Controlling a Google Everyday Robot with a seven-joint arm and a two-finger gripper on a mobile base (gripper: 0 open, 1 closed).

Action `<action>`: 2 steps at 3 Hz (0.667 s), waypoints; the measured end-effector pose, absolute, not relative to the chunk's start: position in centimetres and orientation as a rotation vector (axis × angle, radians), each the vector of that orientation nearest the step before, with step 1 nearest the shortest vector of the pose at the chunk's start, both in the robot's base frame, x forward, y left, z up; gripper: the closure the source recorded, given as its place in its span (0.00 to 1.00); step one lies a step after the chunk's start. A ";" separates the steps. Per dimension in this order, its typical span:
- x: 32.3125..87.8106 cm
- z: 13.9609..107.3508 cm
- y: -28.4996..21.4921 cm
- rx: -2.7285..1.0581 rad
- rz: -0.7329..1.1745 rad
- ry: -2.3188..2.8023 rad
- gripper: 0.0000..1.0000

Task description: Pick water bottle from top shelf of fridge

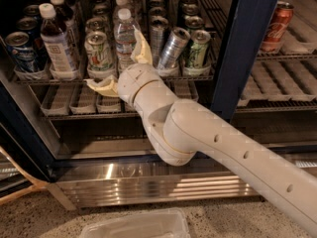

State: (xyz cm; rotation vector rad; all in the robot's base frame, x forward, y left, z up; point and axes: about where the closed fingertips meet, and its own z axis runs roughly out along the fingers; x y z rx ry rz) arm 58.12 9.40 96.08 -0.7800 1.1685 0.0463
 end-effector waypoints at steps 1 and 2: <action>60.1 95.8 8.3 -0.805 -0.042 1.203 0.08; 61.4 96.0 6.3 -0.765 -0.129 1.227 0.08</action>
Offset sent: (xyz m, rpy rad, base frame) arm 0.0516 -0.0656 0.0045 -0.1098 -0.0375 -0.2957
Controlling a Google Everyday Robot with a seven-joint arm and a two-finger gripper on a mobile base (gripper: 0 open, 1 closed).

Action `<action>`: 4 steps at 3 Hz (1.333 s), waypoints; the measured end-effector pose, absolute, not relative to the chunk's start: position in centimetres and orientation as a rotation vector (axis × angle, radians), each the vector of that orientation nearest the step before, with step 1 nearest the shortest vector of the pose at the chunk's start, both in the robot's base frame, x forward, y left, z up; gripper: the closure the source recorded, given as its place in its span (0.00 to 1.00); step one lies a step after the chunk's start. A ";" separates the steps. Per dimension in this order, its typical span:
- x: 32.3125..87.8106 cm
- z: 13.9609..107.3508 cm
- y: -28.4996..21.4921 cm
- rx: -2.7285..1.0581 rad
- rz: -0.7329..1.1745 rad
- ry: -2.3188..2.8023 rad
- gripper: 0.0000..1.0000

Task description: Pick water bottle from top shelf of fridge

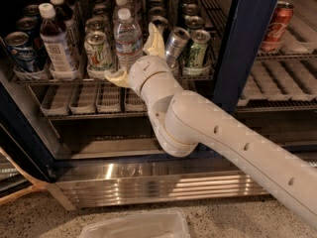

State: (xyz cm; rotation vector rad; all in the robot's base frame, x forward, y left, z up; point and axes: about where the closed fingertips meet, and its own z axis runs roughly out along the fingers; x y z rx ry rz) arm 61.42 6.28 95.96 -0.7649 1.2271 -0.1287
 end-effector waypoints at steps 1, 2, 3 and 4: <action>62.6 96.4 4.7 -0.735 -0.182 1.239 0.12; 63.4 96.2 4.4 -0.737 -0.182 1.249 0.31; 63.5 95.9 5.6 -0.773 -0.141 1.247 0.52; 63.5 94.9 7.9 -0.831 -0.092 1.247 0.45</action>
Offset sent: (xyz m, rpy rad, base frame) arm 0.0282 -0.0222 -0.0005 -0.0102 0.0140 -0.0560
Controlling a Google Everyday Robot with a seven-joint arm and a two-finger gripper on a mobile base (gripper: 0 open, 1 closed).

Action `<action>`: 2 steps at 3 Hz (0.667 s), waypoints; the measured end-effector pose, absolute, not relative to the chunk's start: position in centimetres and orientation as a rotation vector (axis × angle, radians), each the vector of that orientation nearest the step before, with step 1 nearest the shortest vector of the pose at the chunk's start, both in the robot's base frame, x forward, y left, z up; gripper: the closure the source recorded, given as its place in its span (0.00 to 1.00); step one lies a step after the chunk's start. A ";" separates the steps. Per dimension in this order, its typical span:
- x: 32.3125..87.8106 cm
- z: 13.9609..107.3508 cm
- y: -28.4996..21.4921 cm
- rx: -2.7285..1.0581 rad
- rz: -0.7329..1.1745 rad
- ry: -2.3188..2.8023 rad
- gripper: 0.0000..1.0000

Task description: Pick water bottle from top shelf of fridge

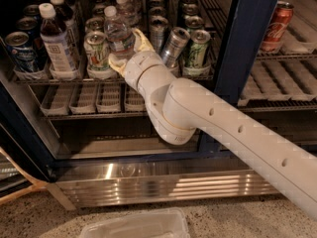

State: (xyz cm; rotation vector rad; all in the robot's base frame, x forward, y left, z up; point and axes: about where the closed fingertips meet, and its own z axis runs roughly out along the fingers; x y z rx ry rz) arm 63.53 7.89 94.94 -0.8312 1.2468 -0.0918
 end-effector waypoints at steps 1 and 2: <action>63.9 94.5 8.4 -0.843 -0.083 1.258 0.24; 64.9 94.3 8.7 -0.851 -0.079 1.272 0.16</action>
Offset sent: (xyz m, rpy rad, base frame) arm 0.0539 0.0424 -0.0471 -0.0257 0.1468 0.0520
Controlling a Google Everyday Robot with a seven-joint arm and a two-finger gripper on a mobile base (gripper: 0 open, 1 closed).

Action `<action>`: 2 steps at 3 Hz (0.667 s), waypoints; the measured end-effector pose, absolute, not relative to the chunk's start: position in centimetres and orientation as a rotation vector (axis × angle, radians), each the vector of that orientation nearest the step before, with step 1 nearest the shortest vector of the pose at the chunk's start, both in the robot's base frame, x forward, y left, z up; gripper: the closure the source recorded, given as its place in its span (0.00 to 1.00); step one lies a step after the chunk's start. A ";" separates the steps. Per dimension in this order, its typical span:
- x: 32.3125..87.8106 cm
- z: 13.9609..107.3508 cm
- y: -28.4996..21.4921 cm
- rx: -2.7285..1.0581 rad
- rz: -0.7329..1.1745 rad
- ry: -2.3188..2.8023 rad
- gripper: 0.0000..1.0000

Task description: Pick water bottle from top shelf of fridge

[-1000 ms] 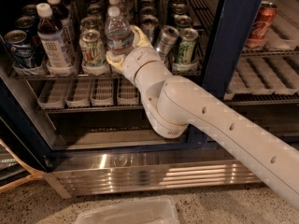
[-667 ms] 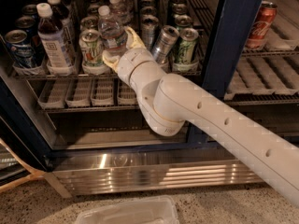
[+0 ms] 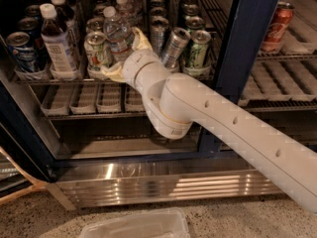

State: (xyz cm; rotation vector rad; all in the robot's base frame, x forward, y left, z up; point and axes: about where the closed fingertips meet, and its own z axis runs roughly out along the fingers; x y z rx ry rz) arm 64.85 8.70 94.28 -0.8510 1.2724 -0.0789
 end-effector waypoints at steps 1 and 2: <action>66.1 92.9 9.6 -0.869 -0.041 1.307 0.01; 66.1 93.0 9.6 -0.869 -0.040 1.308 0.14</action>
Offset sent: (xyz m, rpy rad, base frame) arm 0.0300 0.0156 -0.0402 0.0229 0.1473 0.0614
